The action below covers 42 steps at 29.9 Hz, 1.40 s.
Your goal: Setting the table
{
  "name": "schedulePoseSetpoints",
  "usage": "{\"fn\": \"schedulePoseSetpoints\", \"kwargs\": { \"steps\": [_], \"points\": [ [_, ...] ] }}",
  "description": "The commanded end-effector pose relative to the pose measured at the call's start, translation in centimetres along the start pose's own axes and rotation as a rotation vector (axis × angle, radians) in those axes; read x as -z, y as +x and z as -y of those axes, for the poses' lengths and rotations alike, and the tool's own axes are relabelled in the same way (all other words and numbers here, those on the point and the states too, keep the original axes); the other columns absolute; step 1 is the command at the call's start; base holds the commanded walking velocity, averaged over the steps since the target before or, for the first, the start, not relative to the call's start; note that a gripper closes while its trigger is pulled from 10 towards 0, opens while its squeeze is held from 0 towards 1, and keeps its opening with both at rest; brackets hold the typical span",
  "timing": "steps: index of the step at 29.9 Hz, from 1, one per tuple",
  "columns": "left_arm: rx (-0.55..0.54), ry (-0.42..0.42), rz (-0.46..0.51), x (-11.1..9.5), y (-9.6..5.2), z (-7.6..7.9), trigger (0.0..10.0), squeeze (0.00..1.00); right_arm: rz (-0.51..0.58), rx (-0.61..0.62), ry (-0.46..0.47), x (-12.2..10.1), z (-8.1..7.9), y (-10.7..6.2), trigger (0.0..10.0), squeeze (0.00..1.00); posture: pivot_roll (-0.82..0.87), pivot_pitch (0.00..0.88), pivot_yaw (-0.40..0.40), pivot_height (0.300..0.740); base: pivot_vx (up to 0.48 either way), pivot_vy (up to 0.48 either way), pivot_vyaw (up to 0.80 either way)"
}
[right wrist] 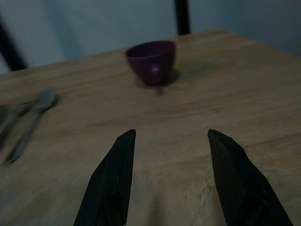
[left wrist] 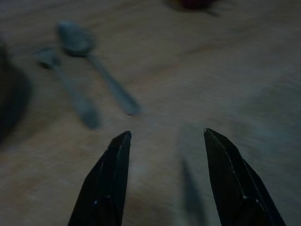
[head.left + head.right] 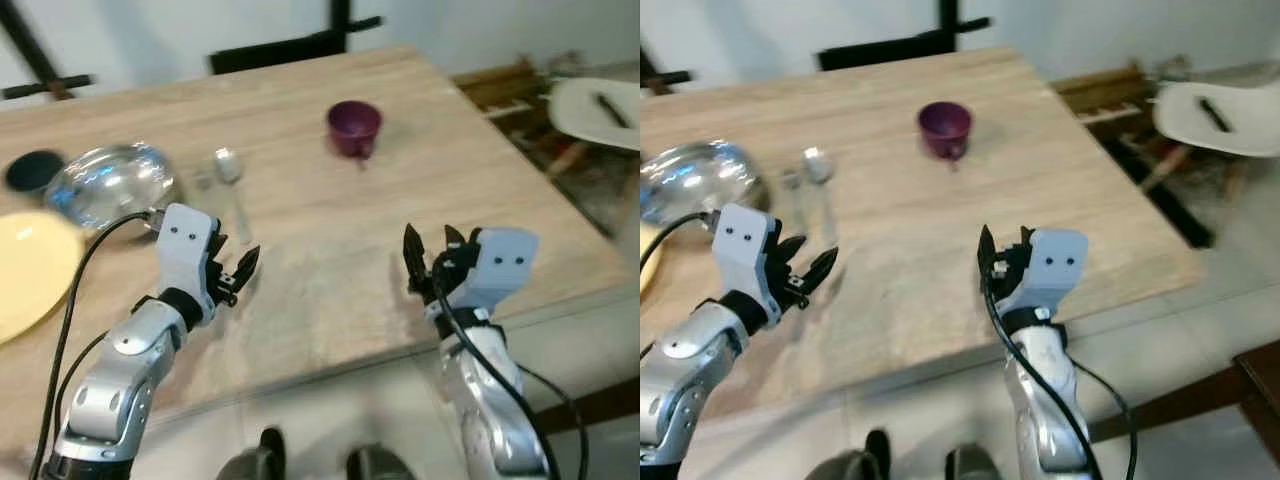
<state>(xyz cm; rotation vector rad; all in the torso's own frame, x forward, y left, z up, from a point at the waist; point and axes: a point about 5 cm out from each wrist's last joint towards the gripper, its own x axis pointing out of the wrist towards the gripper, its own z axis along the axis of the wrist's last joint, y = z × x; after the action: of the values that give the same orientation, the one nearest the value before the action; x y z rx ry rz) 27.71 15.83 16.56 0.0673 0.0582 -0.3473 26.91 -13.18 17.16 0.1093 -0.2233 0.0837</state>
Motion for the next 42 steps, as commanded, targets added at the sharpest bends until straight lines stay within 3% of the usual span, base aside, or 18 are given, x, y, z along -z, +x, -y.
{"fn": "schedulePoseSetpoints", "kwargs": {
  "steps": [1,13,42],
  "points": [
    [0.003,0.011,-0.006,0.12,0.13,0.1,10.0,0.0,-0.011,0.005,0.003,0.15,0.02,-0.25,10.0,0.0,-0.15,0.102,0.094,0.74,-0.334,0.0,0.0],
    [0.001,0.005,-0.01,0.15,0.27,0.11,10.0,0.0,-0.022,0.01,0.009,0.27,0.02,-0.15,10.0,0.0,-0.15,0.103,0.096,0.74,-0.133,0.0,0.0],
    [0.101,-0.041,0.009,-0.27,0.96,0.94,10.0,0.0,-0.012,0.048,0.015,-0.25,0.65,0.06,10.0,0.0,-0.16,0.109,0.102,0.74,0.0,0.0,-0.8]
  ]
}}
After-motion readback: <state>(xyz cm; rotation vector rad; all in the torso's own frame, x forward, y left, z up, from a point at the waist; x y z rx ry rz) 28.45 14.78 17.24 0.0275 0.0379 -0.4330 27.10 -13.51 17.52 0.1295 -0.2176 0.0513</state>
